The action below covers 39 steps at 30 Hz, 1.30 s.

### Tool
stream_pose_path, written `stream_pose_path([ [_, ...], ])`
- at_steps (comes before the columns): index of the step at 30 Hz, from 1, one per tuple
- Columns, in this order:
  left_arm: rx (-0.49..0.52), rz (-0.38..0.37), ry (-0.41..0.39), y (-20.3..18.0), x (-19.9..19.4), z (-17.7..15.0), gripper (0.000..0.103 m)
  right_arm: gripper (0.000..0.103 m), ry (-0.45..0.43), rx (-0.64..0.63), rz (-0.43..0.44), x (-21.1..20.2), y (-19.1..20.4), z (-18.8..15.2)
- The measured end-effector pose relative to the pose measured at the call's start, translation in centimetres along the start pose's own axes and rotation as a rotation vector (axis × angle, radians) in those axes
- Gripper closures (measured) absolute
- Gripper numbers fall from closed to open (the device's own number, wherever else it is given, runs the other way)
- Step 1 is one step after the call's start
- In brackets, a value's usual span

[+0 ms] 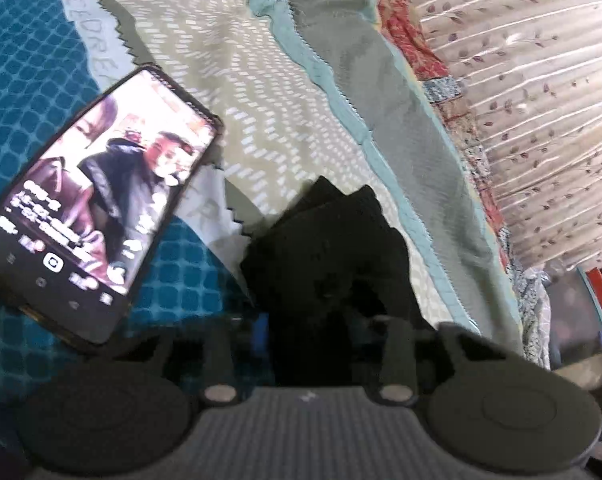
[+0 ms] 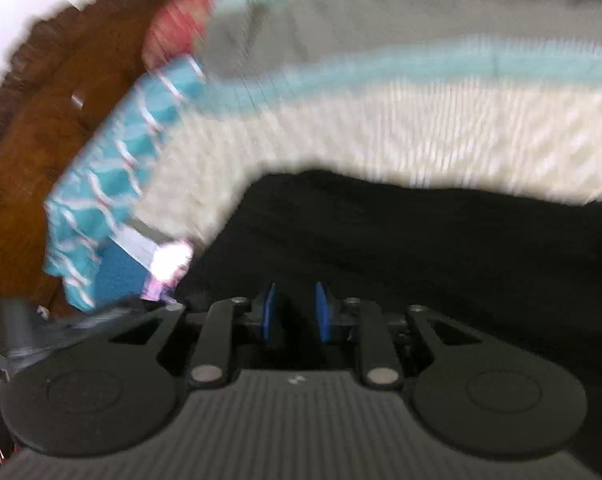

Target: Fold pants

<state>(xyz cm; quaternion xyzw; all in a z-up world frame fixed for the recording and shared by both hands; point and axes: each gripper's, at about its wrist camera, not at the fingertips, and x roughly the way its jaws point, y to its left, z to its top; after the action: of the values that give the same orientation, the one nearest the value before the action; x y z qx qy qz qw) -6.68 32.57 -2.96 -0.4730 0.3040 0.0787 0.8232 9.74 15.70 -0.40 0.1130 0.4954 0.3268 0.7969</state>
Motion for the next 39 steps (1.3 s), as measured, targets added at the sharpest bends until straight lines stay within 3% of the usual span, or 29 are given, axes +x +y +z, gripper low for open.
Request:
stream_pose_path([
  [2,0.058,0.016,-0.008,-1.1,-0.1,-0.3,0.081,0.084,0.106,0.023,-0.066,3.7,-1.1,-1.1],
  [6,0.183,-0.002,-0.056,-3.9,-1.5,-1.1,0.083,0.082,0.074,0.076,-0.014,2.3,-1.6,-1.0],
  [9,0.288,-0.006,-0.088,-6.2,-2.3,-2.2,0.084,0.079,-0.018,0.163,0.023,-0.8,-3.7,-0.8],
  [12,0.471,-0.014,-0.112,-9.9,-2.6,-4.7,0.084,0.079,-0.108,0.259,0.060,-4.3,-6.3,-1.2],
  [18,0.912,-0.032,-0.032,-17.1,0.0,-13.1,0.084,0.078,-0.222,0.329,0.054,-9.9,-10.1,-3.4],
  [20,0.983,-0.016,0.009,-17.7,1.1,-15.3,0.082,0.077,-0.227,0.333,0.040,-10.4,-10.6,-3.5],
  [24,0.931,0.005,0.028,-16.8,0.9,-14.6,0.082,0.068,-0.184,0.282,0.076,-9.7,-9.2,-3.0],
  [30,0.793,0.071,-0.138,-13.4,-2.0,-7.9,0.080,0.059,-0.134,0.183,0.228,-7.7,-5.1,-2.2],
  [32,0.681,0.128,-0.175,-11.8,-2.0,-5.1,0.078,0.059,-0.108,0.131,0.224,-6.7,-3.3,-1.8],
  [34,0.581,0.162,-0.141,-9.5,-1.0,-2.9,0.077,0.059,-0.068,0.096,0.221,-5.2,-1.9,-1.6],
  [37,0.457,0.188,-0.044,-6.8,0.6,-1.4,0.059,0.059,-0.010,0.044,0.187,-3.6,-0.7,-2.4],
  [39,0.414,0.207,-0.055,-5.6,-0.1,-1.3,0.025,0.059,0.017,0.034,0.188,-3.2,-0.5,-3.0],
])
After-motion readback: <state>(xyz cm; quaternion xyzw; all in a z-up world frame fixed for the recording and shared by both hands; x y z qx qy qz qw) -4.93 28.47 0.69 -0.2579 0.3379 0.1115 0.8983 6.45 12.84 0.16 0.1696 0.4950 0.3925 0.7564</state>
